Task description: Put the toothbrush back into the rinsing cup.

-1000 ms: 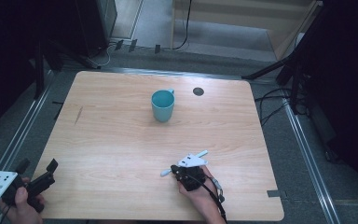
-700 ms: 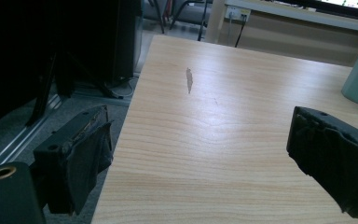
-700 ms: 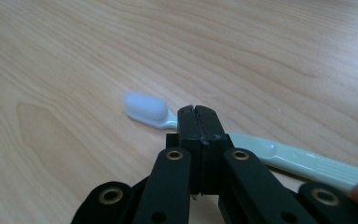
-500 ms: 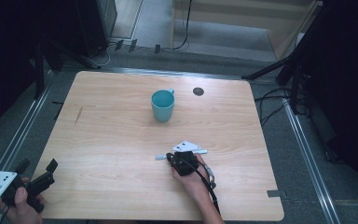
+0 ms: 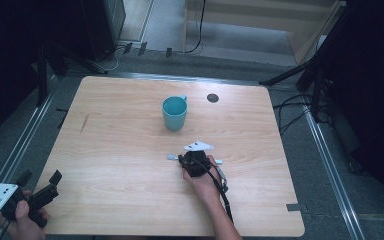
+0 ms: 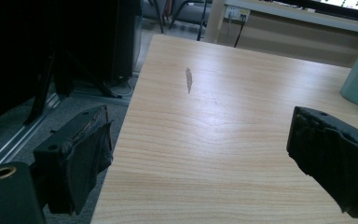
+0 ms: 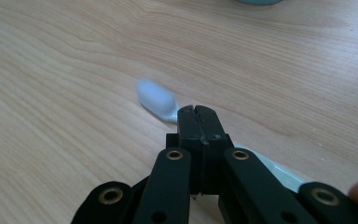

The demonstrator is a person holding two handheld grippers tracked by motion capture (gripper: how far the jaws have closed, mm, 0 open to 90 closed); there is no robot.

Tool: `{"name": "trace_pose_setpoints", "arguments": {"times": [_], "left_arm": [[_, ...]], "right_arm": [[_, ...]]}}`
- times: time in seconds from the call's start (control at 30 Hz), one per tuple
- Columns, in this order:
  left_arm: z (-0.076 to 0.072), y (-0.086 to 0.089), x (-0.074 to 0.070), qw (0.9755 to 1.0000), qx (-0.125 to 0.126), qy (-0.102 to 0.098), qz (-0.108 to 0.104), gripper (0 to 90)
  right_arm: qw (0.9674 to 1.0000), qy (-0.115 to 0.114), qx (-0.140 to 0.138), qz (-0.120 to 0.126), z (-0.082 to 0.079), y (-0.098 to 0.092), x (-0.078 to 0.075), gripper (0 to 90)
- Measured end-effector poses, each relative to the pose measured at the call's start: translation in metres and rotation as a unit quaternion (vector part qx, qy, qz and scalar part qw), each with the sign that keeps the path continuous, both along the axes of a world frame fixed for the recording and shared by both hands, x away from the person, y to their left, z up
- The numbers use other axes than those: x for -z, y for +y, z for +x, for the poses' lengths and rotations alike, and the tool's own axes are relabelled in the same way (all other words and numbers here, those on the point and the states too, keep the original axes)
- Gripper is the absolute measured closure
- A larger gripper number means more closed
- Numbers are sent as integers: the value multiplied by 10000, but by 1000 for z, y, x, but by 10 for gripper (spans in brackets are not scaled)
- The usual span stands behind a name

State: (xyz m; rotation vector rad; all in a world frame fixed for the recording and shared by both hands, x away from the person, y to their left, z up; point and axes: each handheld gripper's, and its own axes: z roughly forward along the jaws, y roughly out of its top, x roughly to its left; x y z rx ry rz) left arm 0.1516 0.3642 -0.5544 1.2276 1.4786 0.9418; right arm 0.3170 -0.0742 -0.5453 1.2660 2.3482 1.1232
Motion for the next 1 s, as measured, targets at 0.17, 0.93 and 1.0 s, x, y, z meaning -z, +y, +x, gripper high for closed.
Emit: {"name": "trace_pose_setpoints", "arguments": {"times": [0.17,0.93,1.0], "left_arm": [[0,0,0,10000,-3,-1,0,68],[1,0,0,10000,8,18,15,68],[1,0,0,10000,7,18,17,68]], "right_arm": [[9999,60,116,37,9,0,0,900],[9983,-5,580,-102,49,-9,-9,900],[9985,-44,541,-87,50,-11,-11,900]]}}
